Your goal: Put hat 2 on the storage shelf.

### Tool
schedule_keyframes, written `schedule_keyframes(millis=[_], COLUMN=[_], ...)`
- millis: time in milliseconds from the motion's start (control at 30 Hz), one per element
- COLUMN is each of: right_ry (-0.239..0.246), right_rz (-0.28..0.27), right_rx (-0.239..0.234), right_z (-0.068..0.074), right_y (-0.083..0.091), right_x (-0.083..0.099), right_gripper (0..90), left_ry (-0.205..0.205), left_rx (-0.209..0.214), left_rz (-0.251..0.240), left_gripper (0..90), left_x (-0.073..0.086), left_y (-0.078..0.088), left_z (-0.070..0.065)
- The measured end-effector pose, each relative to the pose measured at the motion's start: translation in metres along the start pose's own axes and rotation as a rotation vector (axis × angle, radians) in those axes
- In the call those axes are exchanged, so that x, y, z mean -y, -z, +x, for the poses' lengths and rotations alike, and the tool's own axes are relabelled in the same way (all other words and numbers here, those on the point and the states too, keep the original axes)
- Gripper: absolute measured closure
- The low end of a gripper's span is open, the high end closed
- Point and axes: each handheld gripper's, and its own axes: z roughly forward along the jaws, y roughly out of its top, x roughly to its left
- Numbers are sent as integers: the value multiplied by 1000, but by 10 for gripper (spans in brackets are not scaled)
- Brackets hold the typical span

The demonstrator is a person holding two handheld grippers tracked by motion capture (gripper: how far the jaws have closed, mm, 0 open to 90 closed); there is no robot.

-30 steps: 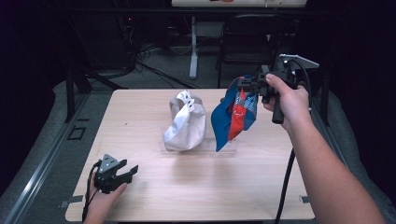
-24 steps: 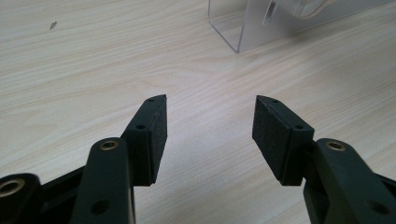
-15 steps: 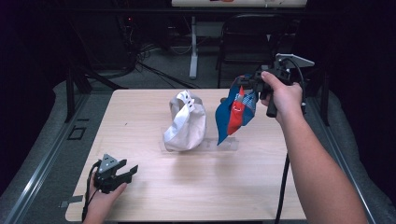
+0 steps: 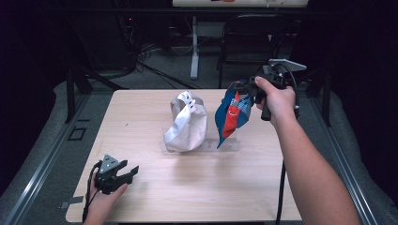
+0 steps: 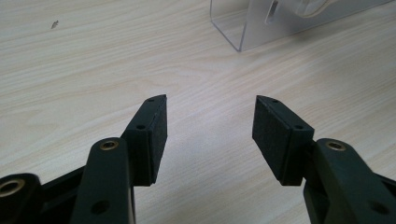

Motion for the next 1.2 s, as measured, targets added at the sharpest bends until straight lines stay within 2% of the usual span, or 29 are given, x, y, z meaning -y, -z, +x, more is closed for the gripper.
schedule_keyframes(millis=[100, 300, 367, 533, 667, 800, 833, 933, 1033, 1133, 1200], right_ry=[7, -4, 5, 10, 19, 30, 36, 54, 66, 83, 95], right_rz=[14, 20, 40, 45, 54, 41, 39, 29, 26, 16, 13], right_rx=[18, 30, 42, 45, 53, 72, 75, 118, 135, 156, 168], right_z=[-4, -13, -16, -21, -22, -22, -22, -22, -24, -26, -29], right_y=[-4, -10, -10, -10, -7, -2, 0, 4, 9, 15, 18], right_x=[2, 7, 8, 11, 13, 15, 15, 16, 18, 20, 21], right_gripper=[777, 776, 776, 774, 760, 743, 732, 724, 713, 689, 679], left_ry=[5, 3, 0, 3, 2, 4, 1, 1, -4, 1, -6], left_rx=[-2, -2, 0, 0, 1, 2, 6, 5, 9, 11, 12], left_rz=[-12, -4, -7, -13, -15, -19, -6, -11, -2, -15, -3], left_gripper=[458, 457, 457, 457, 458, 458, 458, 458, 458, 457, 458], left_x=[1, 0, 0, 0, 0, 0, -1, -2, -3, -3, -5], left_y=[-1, 0, -1, -2, -2, -3, -2, -4, -5, -7, -7], left_z=[0, -1, -1, -1, -1, -2, -1, -2, -2, -2, -2])
